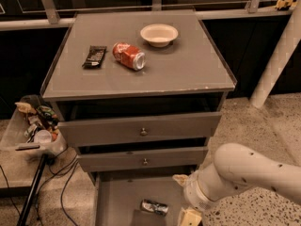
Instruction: Pick redbull can from bottom drawer and place on counter
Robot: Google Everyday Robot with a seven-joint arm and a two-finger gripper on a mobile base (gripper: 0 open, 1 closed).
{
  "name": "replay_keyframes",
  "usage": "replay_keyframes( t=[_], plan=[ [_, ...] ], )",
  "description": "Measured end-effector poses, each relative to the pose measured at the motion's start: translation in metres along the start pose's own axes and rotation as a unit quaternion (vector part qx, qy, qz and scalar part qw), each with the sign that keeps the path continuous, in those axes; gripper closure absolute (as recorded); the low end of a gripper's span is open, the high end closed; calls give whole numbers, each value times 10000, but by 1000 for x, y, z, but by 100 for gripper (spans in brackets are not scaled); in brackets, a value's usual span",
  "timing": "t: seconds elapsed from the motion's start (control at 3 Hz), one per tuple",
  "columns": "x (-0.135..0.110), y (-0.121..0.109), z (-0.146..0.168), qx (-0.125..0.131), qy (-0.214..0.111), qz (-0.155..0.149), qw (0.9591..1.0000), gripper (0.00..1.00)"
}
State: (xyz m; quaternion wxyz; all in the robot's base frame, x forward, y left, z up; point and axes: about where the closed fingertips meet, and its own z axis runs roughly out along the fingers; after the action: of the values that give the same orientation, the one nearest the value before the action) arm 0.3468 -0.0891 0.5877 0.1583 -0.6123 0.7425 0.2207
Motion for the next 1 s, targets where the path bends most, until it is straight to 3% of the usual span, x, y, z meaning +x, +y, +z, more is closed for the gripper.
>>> replay_keyframes(
  t=[0.33, 0.67, 1.0],
  plan=[
    [13, -6, 41, -59, -172, 38, 9998, 0],
    [25, -23, 69, 256, -148, 54, 9995, 0],
    [39, -62, 80, 820, -138, 293, 9961, 0]
  ],
)
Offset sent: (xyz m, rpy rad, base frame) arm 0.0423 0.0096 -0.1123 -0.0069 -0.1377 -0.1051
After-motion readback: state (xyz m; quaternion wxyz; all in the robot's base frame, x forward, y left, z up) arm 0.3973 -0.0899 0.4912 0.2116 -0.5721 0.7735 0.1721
